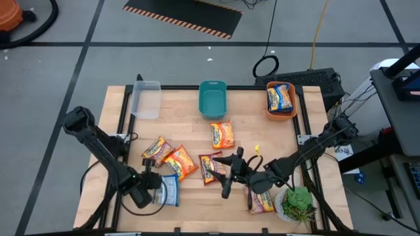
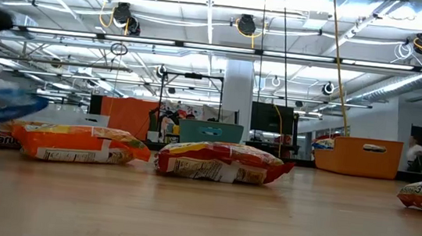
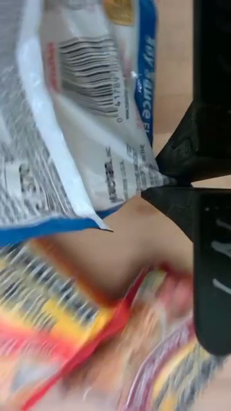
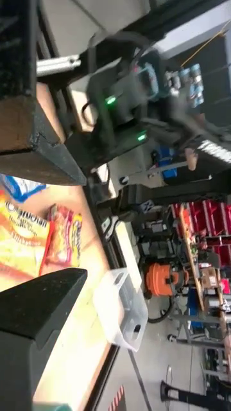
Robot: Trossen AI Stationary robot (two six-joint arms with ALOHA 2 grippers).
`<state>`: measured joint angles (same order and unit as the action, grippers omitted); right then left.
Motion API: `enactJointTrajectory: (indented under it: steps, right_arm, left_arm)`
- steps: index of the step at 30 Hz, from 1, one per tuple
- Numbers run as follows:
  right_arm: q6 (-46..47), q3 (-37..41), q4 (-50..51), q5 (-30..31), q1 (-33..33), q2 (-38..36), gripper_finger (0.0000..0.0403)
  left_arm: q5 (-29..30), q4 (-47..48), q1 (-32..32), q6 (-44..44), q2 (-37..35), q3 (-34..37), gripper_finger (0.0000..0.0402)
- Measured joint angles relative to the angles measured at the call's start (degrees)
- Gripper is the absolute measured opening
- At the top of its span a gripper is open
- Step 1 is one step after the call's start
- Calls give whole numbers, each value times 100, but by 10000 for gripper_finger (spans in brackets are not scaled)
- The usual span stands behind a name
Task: Sort Maruchan noodles
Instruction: Put the blue noodle pack into the orange bin
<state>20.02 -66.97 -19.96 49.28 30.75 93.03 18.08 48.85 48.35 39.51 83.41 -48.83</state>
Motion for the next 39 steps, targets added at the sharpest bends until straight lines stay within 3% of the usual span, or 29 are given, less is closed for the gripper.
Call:
enactJointTrajectory:
  steps: [7, 15, 24, 32, 39]
  right_arm:
    - [-716, 2, -126, -13, -39, 0, 215]
    - [-1215, 2, -355, -7, -55, -266, 215]
    - [-1236, 2, -215, -22, -54, -350, 215]
    - [-1010, 2, 849, -16, -371, -348, 215]
    - [-786, 2, 1898, -1407, -699, -524, 215]
  left_arm:
    - [483, -54, -447, -1013, -300, -928, 6]
    - [1235, -87, -618, -2827, -327, -1782, 6]
    - [1779, -69, -659, -3853, -327, -1968, 6]
    - [2526, -58, -691, -4451, -327, -1968, 6]
    - [2874, -68, -836, -5080, -327, -1970, 6]
